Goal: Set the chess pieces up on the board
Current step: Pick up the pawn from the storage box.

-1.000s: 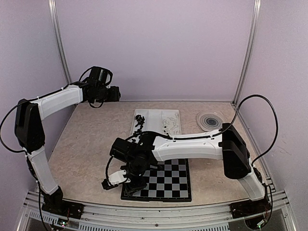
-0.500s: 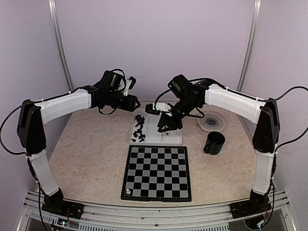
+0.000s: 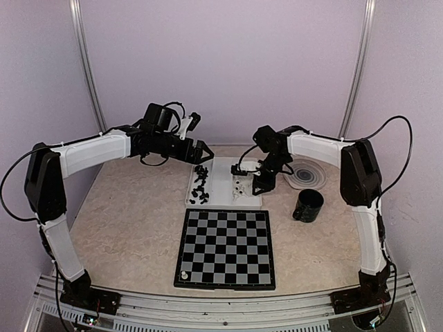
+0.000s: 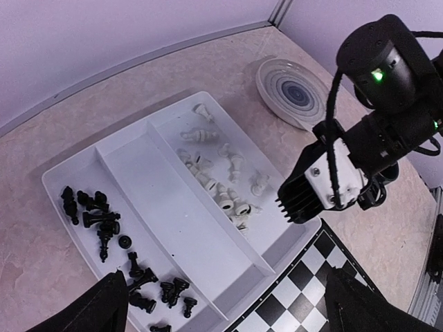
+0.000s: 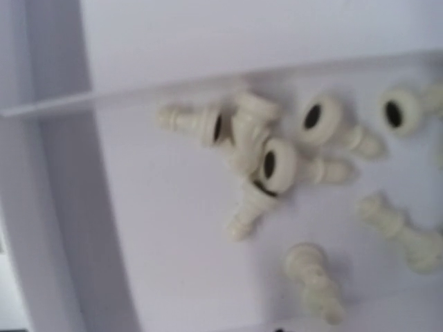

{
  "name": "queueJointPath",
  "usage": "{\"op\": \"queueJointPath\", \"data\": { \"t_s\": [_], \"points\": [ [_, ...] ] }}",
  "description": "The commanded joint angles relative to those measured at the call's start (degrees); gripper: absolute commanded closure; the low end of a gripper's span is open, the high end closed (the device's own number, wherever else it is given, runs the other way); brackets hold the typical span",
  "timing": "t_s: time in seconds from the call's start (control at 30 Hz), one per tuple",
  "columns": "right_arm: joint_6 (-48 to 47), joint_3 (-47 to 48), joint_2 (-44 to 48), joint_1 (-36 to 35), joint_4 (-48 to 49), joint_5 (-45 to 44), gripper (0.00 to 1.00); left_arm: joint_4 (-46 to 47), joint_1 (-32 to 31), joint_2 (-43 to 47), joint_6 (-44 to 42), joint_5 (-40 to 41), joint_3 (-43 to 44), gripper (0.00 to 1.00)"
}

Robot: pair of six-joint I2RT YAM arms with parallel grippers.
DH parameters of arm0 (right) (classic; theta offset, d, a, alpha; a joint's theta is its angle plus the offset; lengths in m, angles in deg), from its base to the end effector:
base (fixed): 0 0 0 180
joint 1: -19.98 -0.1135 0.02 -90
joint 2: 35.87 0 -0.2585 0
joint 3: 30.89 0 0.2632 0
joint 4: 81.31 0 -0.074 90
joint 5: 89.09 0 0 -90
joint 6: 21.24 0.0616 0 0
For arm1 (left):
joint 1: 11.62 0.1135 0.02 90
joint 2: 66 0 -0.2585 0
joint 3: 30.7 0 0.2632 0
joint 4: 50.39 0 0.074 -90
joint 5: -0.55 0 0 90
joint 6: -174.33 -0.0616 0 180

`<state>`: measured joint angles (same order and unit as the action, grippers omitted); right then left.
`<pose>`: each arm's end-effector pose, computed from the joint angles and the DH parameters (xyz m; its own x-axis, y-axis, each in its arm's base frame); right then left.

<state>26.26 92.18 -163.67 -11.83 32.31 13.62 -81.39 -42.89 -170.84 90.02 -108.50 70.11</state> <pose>0.4043 0.2667 0.1692 -0.2045 -0.9024 -0.3793 -0.9669 0.2466 -0.0652 0.3802 -0.2544 0.2690 -0.5595 0.2301 -0.7962 0.6669 0.6954 -0.2676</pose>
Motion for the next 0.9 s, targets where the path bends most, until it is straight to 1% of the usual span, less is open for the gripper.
{"op": "queueJointPath", "data": {
  "t_s": [0.0,0.27,0.37,0.47,0.53,0.87],
  "points": [
    [-3.1,3.5,-2.1,-0.4,-1.5,-2.7,0.66,2.3,-0.2,0.8,-0.5,-5.3,-0.6,0.03],
    [-3.6,8.1,-6.0,-0.4,-1.0,-4.9,0.67,2.3,-0.9,1.0,-0.4,-5.0,-0.5,0.04],
    [-3.9,9.6,-7.1,-0.4,-1.2,-5.0,0.67,2.4,-1.3,1.5,-0.8,-5.0,-0.7,0.05],
    [-4.1,11.4,-8.7,-0.4,-2.4,-4.6,0.68,2.4,-1.6,2.0,-1.1,-5.2,-0.7,0.08],
    [-4.6,12.3,-9.4,-0.4,-3.6,-3.6,0.68,2.4,-1.7,2.2,-1.0,-5.0,-0.7,0.07],
    [-4.9,13.9,-11.8,-0.4,-6.3,-2.3,0.76,2.0,-2.0,2.4,-1.0,-4.6,-0.6,0.11]
  ]
}}
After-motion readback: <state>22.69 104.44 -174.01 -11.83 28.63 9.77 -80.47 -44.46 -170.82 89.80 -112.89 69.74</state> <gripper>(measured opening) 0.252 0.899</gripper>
